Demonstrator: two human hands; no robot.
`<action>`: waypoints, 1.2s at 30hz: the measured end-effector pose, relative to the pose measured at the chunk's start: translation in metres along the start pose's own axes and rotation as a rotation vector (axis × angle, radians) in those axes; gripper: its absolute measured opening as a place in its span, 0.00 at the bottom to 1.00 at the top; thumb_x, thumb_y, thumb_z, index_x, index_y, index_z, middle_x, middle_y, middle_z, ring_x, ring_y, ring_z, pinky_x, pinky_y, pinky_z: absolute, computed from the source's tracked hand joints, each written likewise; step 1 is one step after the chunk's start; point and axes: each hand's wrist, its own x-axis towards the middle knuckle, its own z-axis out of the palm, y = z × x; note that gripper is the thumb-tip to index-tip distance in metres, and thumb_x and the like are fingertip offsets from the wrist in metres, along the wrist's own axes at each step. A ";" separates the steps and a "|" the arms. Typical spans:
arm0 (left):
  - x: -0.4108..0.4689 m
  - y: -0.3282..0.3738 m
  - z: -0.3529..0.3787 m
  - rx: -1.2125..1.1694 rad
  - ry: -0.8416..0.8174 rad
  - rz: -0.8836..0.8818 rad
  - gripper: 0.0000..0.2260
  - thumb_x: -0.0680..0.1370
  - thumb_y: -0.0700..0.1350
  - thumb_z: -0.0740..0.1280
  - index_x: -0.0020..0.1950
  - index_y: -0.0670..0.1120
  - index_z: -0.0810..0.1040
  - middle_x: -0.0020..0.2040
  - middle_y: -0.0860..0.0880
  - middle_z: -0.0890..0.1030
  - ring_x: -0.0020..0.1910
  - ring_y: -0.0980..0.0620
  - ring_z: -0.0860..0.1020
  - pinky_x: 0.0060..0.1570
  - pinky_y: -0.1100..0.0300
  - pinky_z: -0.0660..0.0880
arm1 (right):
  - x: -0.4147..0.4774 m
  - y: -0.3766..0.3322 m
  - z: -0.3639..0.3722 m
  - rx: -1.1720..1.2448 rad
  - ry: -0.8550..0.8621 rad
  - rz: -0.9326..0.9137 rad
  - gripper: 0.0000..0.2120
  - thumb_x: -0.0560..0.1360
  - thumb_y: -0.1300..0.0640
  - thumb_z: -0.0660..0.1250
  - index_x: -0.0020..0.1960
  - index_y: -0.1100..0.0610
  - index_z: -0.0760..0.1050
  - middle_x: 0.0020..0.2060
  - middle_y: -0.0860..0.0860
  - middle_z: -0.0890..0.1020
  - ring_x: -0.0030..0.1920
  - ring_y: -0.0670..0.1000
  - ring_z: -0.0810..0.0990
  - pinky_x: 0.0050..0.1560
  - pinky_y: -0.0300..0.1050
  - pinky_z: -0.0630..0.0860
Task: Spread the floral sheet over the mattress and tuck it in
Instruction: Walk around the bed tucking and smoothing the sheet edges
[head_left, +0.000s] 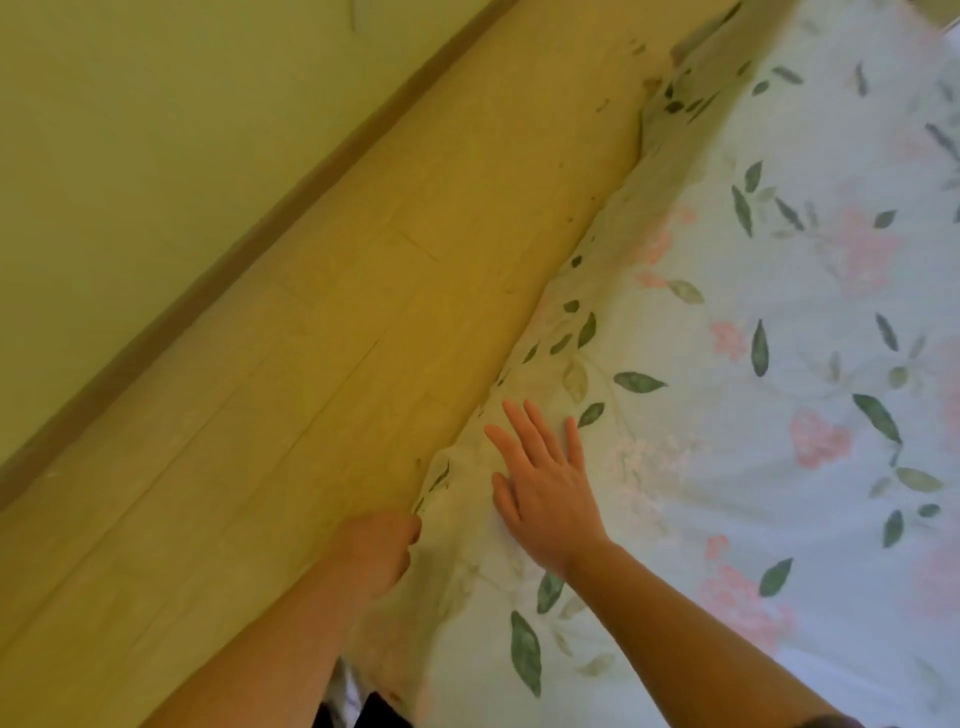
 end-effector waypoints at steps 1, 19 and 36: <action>0.002 0.006 -0.020 -0.005 0.014 0.012 0.12 0.80 0.44 0.57 0.62 0.49 0.73 0.59 0.47 0.77 0.51 0.50 0.76 0.38 0.62 0.66 | 0.005 0.004 -0.007 -0.001 0.005 0.016 0.22 0.79 0.48 0.52 0.72 0.50 0.63 0.76 0.53 0.61 0.77 0.55 0.54 0.73 0.65 0.52; 0.070 0.045 -0.328 0.226 0.056 0.257 0.09 0.81 0.46 0.55 0.49 0.49 0.74 0.45 0.51 0.77 0.39 0.55 0.72 0.31 0.63 0.64 | 0.154 0.084 -0.154 0.166 0.101 0.500 0.24 0.80 0.49 0.46 0.75 0.50 0.58 0.78 0.52 0.54 0.78 0.54 0.48 0.74 0.60 0.49; 0.185 0.166 -0.475 0.219 0.224 0.464 0.09 0.81 0.47 0.56 0.53 0.49 0.76 0.40 0.53 0.76 0.36 0.56 0.74 0.31 0.64 0.65 | 0.254 0.233 -0.204 0.317 0.123 0.723 0.24 0.81 0.54 0.53 0.76 0.51 0.55 0.78 0.52 0.50 0.78 0.54 0.45 0.76 0.60 0.51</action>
